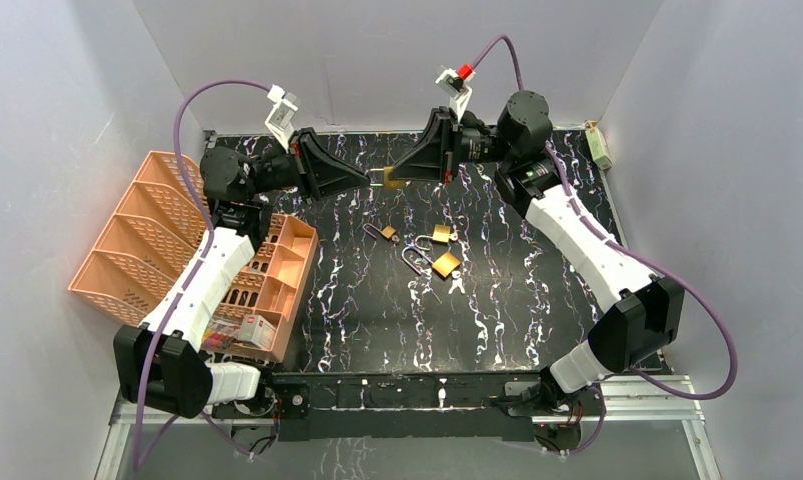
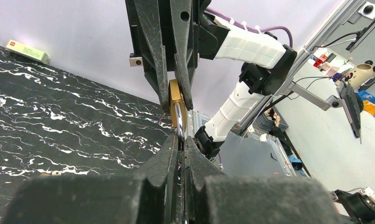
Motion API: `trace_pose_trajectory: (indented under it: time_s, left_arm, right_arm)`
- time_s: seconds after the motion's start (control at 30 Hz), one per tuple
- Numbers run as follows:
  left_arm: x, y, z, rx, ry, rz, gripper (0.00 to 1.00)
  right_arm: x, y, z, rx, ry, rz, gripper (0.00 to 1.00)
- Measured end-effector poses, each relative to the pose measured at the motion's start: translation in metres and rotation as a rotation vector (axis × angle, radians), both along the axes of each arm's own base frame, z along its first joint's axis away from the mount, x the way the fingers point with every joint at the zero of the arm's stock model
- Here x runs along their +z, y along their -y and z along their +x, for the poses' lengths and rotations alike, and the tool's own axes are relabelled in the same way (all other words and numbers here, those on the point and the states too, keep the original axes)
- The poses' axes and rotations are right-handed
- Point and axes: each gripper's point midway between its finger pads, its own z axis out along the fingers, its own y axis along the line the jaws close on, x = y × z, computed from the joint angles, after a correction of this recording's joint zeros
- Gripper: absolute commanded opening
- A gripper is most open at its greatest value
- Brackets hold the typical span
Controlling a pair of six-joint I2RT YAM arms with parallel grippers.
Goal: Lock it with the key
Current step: Lock the lock.
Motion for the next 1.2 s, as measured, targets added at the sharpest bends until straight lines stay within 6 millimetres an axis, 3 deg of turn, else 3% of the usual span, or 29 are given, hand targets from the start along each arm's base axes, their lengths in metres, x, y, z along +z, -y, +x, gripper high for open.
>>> trace_pose_trajectory:
  time_s: [0.23, 1.0, 1.07, 1.1, 1.13, 1.17, 1.2]
  left_arm:
    - [0.002, 0.008, -0.002, -0.014, -0.006, -0.011, 0.00]
    - [0.003, 0.014, 0.018, 0.075, 0.047, 0.001, 0.00]
    - [0.005, 0.015, 0.017, 0.075, 0.054, -0.001, 0.15]
    - [0.007, 0.015, 0.017, 0.077, 0.058, -0.003, 0.16]
    - [0.009, 0.016, 0.018, 0.083, 0.062, -0.009, 0.12]
    - [0.009, 0.021, 0.013, 0.058, 0.067, -0.004, 0.02]
    - [0.009, 0.022, 0.012, 0.052, 0.060, -0.003, 0.00]
  right_arm:
    - [0.003, -0.002, 0.000, -0.006, 0.049, 0.012, 0.00]
    - [0.018, -0.001, 0.016, -0.139, 0.137, 0.052, 0.00]
    - [0.020, 0.000, 0.015, -0.152, 0.147, 0.058, 0.00]
    - [0.020, 0.000, 0.015, -0.155, 0.148, 0.059, 0.00]
    - [0.021, 0.000, 0.015, -0.159, 0.148, 0.062, 0.00]
    - [0.022, -0.005, 0.012, -0.151, 0.148, 0.069, 0.00]
    - [0.020, -0.006, 0.009, -0.141, 0.142, 0.065, 0.00]
